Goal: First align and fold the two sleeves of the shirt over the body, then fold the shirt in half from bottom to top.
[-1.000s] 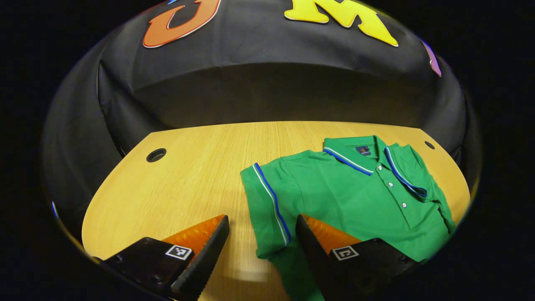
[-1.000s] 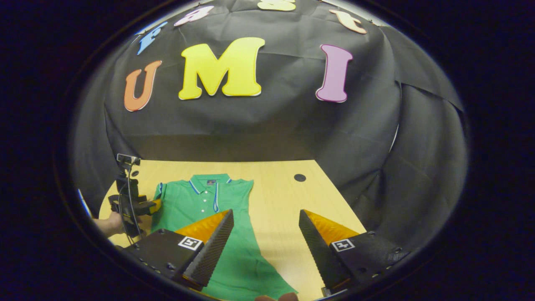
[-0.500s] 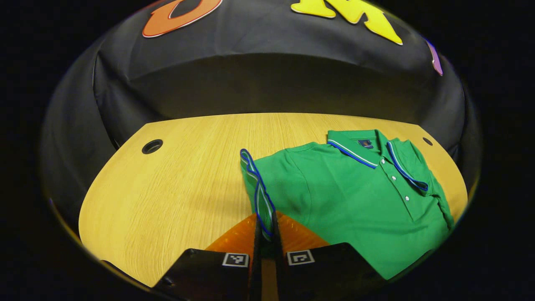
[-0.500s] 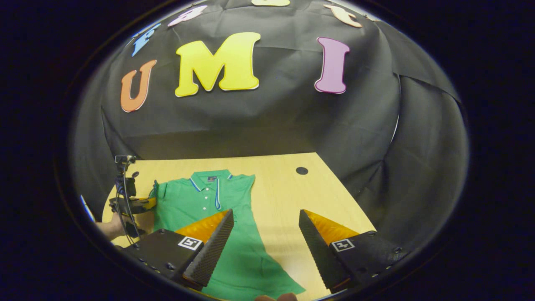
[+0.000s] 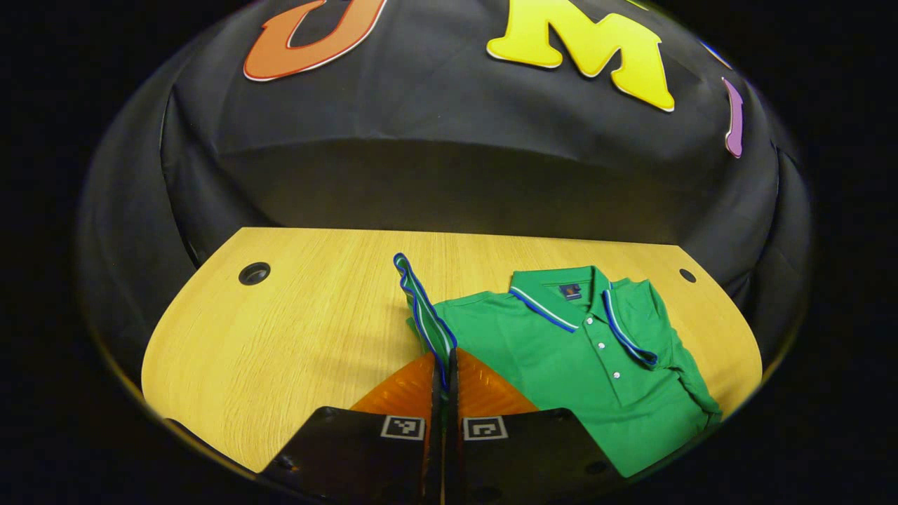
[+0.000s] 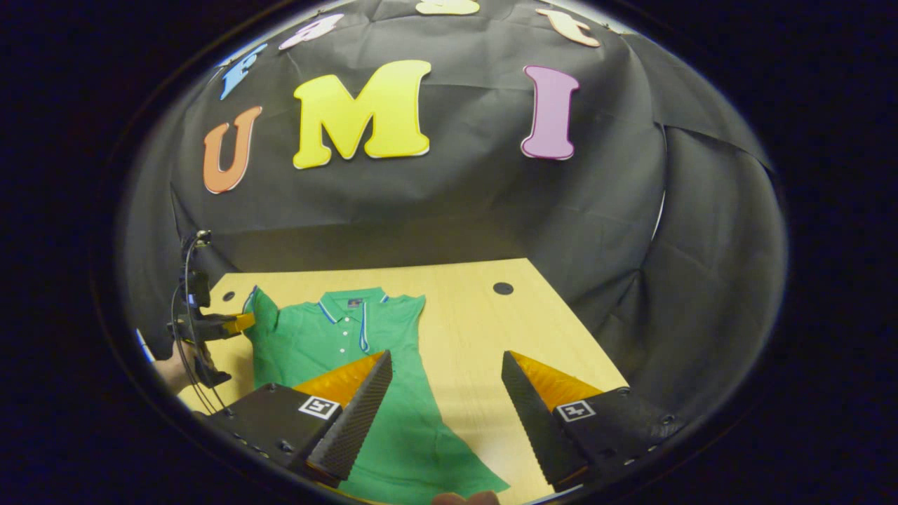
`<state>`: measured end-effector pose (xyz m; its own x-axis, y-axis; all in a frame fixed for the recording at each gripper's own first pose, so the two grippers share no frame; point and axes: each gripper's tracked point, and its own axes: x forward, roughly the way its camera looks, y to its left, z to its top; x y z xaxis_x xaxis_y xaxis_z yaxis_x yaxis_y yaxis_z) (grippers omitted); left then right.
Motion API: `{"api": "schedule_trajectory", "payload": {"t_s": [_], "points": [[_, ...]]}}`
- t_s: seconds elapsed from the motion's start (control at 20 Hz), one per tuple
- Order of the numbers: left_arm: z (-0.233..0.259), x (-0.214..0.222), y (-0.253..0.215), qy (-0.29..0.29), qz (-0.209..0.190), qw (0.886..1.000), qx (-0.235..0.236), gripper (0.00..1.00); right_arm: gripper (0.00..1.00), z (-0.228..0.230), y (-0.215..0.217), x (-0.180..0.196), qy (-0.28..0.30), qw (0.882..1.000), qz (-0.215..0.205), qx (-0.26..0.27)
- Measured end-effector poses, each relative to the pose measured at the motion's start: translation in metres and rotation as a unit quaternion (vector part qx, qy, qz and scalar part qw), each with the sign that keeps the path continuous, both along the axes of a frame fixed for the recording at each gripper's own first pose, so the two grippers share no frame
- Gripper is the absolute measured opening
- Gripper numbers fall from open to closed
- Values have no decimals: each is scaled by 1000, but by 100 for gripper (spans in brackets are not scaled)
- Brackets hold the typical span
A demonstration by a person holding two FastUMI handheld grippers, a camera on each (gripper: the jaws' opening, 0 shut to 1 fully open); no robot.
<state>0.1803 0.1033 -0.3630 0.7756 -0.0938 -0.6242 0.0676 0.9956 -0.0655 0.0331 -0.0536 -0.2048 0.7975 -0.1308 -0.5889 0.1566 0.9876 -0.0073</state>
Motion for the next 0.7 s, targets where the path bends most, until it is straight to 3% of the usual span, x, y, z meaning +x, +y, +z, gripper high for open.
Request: {"api": "schedule_trajectory", "payload": {"t_s": [0.2, 0.55, 0.65, 0.7], "points": [[19, 6, -50, -7, -1, 1000, -3, 7, 96, 20, -16, -10, -21, 1000, -3, -11], [-2, 14, -138, 13, -4, 1000, -13, 11, 98, 35, -62, -27, -34, 999, -21, -24], [-7, 14, -153, 18, -8, 1000, -10, 22, 98, 32, -75, -30, -27, 999, -27, -26], [-6, 15, -160, 15, -12, 1000, -11, 36, 96, 33, -80, -28, -29, 999, -30, -25]]}}
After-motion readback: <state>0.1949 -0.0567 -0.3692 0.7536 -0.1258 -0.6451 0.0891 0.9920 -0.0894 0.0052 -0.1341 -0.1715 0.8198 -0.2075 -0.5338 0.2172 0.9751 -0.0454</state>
